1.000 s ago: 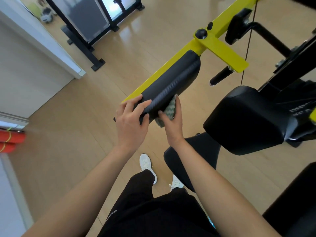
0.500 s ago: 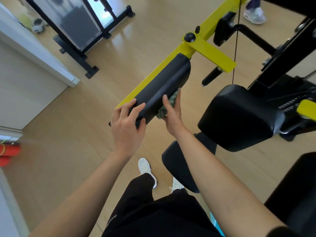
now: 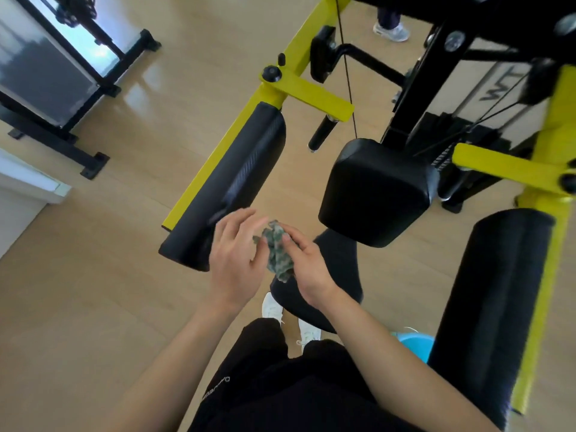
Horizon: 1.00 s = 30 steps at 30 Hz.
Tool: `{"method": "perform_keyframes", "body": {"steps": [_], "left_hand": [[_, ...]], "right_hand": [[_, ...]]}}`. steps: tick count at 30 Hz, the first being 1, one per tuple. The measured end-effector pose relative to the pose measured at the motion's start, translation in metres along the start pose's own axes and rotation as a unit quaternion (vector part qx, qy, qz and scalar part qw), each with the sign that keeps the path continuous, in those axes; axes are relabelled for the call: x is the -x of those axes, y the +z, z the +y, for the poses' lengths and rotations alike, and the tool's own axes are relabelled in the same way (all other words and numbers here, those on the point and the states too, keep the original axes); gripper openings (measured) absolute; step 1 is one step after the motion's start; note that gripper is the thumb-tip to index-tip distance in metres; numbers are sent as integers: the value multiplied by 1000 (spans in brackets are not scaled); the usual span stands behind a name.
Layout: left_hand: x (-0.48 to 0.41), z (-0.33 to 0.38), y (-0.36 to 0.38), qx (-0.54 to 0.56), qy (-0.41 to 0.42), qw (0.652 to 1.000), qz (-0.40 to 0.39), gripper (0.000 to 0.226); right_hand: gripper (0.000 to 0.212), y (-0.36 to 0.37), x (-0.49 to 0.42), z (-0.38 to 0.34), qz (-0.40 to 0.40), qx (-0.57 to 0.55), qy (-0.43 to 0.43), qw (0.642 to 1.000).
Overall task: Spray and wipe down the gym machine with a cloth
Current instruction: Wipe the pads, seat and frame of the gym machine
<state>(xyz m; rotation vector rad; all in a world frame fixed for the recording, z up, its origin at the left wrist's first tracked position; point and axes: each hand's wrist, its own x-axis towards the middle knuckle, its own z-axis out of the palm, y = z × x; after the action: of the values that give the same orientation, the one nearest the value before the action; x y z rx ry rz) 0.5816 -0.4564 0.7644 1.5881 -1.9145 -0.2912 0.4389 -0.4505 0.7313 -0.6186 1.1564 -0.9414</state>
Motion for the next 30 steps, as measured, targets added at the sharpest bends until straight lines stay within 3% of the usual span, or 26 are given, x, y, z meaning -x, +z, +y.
{"method": "perform_keyframes", "body": {"steps": [3,5,7,11,14,18,20,23,27,30], "left_hand": [[0,7,18,130,-60,972,-184,47],[-6,10,25,212,-100,917,-324,52],[-14,16,30,256,-88,878,-394,46],[-35,31,35,302,-78,872,-377,25],[-58,41,35,331,-104,868,-355,14],[-87,50,28,375,-115,850,-351,16],[-98,55,25,406,-96,840,-347,15],[-109,65,23,446,-96,814,-360,7],[-121,84,21,431,-93,822,-361,10],[-135,100,25,388,-83,863,-311,14]], "right_hand": [[30,-16,24,-1,31,3,14,999],[29,-26,38,0,51,3,15,999],[29,-34,49,-7,74,32,-6,997],[31,-37,63,-32,113,203,-69,970],[38,-40,64,-41,200,292,-124,927],[23,-51,69,-63,335,272,-162,887],[12,-60,71,-77,359,297,-178,867],[9,-67,74,-101,362,254,-202,874],[23,-79,74,-125,358,218,-247,874],[16,-94,63,-142,368,236,-256,862]]}}
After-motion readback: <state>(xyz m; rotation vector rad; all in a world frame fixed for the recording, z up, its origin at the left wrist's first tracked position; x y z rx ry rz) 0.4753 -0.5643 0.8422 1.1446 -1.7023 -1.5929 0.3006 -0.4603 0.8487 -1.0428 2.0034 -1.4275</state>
